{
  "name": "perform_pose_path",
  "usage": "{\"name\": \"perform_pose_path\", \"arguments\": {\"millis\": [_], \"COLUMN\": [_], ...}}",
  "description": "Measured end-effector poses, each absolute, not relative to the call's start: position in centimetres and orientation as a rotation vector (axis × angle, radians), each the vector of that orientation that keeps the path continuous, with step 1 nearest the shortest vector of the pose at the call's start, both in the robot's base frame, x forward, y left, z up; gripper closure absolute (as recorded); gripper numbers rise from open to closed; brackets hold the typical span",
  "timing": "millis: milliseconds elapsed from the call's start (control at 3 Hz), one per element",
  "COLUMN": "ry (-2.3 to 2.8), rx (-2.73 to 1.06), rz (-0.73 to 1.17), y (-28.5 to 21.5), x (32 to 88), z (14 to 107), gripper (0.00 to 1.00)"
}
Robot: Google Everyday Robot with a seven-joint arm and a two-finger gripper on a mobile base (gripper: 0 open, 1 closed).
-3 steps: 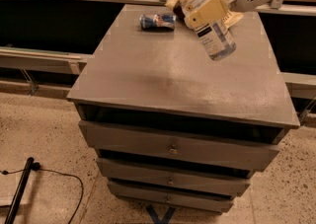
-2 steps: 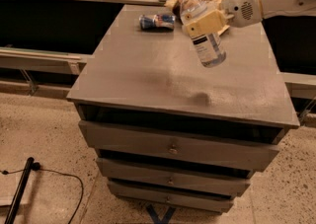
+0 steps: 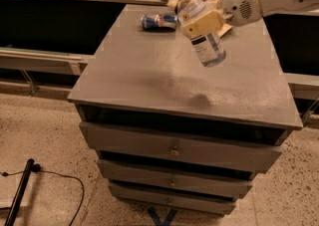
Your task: Place blue plastic bottle upright
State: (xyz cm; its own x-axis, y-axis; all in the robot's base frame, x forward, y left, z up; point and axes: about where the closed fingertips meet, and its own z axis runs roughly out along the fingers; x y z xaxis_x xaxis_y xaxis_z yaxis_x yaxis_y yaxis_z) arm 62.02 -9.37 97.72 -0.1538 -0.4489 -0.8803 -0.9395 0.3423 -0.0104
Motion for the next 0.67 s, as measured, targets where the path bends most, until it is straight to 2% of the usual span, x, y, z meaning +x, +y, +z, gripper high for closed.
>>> {"name": "perform_pose_path", "arguments": {"millis": [667], "ry": [1.464], "rx": [-0.898], "rz": [0.895], "y": [-6.5], "x": [61.8], "z": [98.4], "gripper": [1.00]}}
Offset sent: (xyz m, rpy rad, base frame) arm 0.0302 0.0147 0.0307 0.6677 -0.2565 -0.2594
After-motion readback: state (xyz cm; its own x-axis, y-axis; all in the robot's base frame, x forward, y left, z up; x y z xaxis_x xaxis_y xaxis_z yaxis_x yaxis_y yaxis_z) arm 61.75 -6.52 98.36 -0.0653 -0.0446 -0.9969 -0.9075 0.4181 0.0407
